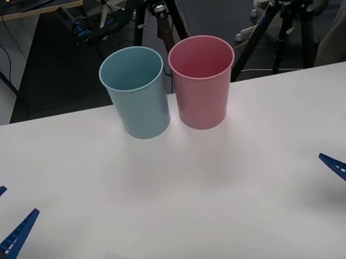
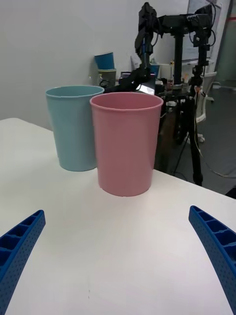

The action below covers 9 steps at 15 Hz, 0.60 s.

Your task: Grasp the object on the table and drop it into the matching bin: aluminum can to the light blue bin, PET bottle to the pink bin.

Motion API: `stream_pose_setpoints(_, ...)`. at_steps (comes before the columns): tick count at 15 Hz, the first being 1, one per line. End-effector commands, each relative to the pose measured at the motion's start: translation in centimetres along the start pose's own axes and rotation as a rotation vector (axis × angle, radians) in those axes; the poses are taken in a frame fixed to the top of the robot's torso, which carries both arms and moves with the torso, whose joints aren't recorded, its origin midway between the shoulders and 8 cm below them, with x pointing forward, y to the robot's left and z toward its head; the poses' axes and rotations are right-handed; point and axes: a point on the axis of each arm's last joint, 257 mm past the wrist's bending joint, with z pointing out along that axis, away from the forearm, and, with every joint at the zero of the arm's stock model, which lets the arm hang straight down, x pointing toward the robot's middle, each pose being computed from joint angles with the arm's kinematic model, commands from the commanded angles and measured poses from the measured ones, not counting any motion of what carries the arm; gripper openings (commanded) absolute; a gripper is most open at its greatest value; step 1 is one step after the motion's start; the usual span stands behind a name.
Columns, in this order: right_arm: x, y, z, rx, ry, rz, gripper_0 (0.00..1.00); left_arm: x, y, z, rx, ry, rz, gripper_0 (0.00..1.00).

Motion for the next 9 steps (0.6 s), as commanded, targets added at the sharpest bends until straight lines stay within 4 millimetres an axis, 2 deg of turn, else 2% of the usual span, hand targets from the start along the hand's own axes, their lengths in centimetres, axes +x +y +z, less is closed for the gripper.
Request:
stream_pose_setpoints(1,0.23,-0.21,-1.14,0.014,0.007,0.012,1.00,0.00,0.00,0.00,0.000,0.000,0.000,1.00)
stream_pose_setpoints(9,0.46,0.13,-1.43,0.019,0.001,0.024,1.00,0.00,0.00,0.00,0.000,0.000,0.000,1.00)
